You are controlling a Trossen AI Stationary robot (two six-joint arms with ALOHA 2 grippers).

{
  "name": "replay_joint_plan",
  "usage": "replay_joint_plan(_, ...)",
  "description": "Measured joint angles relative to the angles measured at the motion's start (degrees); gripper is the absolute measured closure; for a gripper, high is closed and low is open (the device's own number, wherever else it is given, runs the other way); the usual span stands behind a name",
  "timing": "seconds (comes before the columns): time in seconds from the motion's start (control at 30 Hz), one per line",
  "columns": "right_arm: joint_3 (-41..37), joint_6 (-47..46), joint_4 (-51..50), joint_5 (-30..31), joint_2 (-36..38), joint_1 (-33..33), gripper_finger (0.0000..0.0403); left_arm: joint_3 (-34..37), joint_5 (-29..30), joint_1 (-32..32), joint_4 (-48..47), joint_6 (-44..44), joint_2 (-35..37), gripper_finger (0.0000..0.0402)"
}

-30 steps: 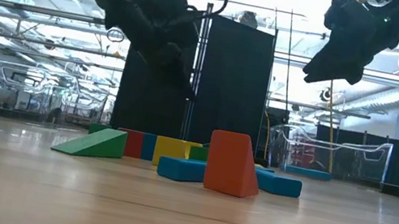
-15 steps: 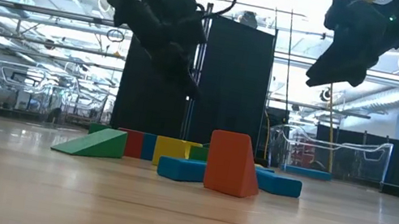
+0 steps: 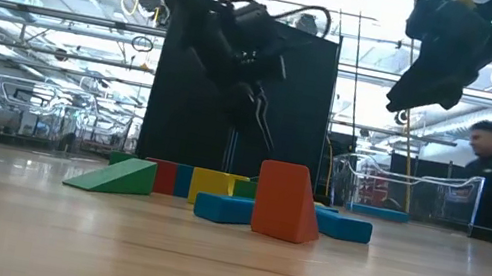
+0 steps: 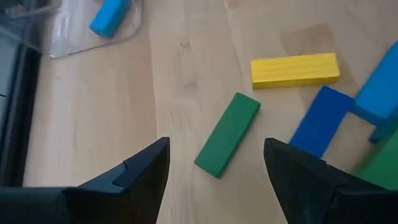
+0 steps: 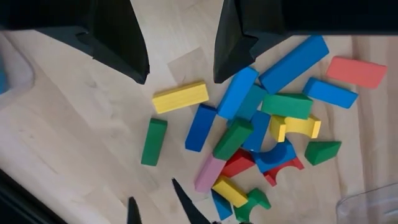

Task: Sort blocks by size
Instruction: Put the green rectangular block into the top right transparent bin

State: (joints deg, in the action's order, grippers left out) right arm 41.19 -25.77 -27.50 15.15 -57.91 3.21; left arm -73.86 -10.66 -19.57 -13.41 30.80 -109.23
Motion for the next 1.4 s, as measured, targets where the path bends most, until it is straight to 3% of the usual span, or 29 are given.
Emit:
replay_joint_plan(0.17, 0.0, -0.82, -0.84, 0.02, 0.0, 1.14, 0.0229, -4.54, -0.88, -0.73, -3.13, 2.66, -4.71, 0.0141)
replay_joint_plan(0.37, 0.0, -0.82, -1.17, 0.03, 0.0, 2.31, 0.0229, -8.37, -7.79, -2.58, -5.68, 4.08, -9.29, 0.0142)
replay_joint_plan(0.6, 0.02, -0.82, -1.16, 0.05, 0.0, 3.01, 0.0229, -9.19, -10.31, -2.58, -5.59, 7.16, -10.53, 0.0142)
replay_joint_plan(0.8, 0.02, -1.32, -1.12, 0.06, 0.0, 2.97, 0.0229, -9.21, -10.1, -2.62, -7.24, 6.39, -10.51, 0.0142)
replay_joint_plan(1.07, 0.02, -2.31, -0.89, 0.05, 0.0, 2.97, 0.0229, -9.23, -4.65, -2.39, -7.43, 2.04, -12.68, 0.0143)
replay_joint_plan(1.4, 0.04, -3.59, -0.46, 0.07, 0.0, 2.97, 0.0229, -9.23, -1.02, -1.98, -6.95, -1.61, -12.56, 0.0173)
